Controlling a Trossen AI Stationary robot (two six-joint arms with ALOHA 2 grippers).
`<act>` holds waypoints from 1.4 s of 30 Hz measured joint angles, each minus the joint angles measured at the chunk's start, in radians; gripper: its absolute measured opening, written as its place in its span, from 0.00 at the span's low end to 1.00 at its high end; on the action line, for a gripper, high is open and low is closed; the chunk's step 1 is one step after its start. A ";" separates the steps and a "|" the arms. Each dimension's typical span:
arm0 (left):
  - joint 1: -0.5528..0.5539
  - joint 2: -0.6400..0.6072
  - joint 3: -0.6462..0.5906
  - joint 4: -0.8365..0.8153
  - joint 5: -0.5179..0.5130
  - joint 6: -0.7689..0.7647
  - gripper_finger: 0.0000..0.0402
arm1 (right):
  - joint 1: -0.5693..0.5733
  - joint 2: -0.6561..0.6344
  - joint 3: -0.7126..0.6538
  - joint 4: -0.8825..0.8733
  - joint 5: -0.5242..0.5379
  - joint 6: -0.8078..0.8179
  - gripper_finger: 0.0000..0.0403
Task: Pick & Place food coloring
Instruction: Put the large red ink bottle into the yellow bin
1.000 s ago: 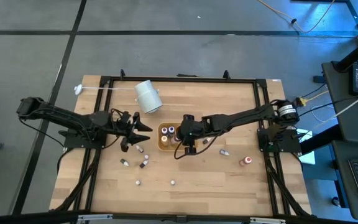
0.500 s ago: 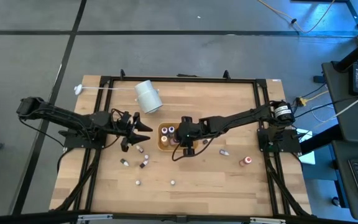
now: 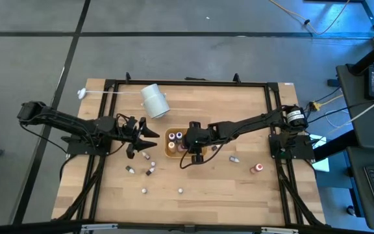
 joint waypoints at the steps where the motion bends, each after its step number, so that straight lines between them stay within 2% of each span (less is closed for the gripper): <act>1: 0.000 0.000 0.000 0.000 0.000 0.000 0.49 | 0.000 0.000 0.000 0.000 0.000 0.000 0.33; 42: 0.000 0.000 0.000 0.000 0.000 -0.002 0.49 | 0.000 0.000 0.000 0.020 0.000 0.027 0.33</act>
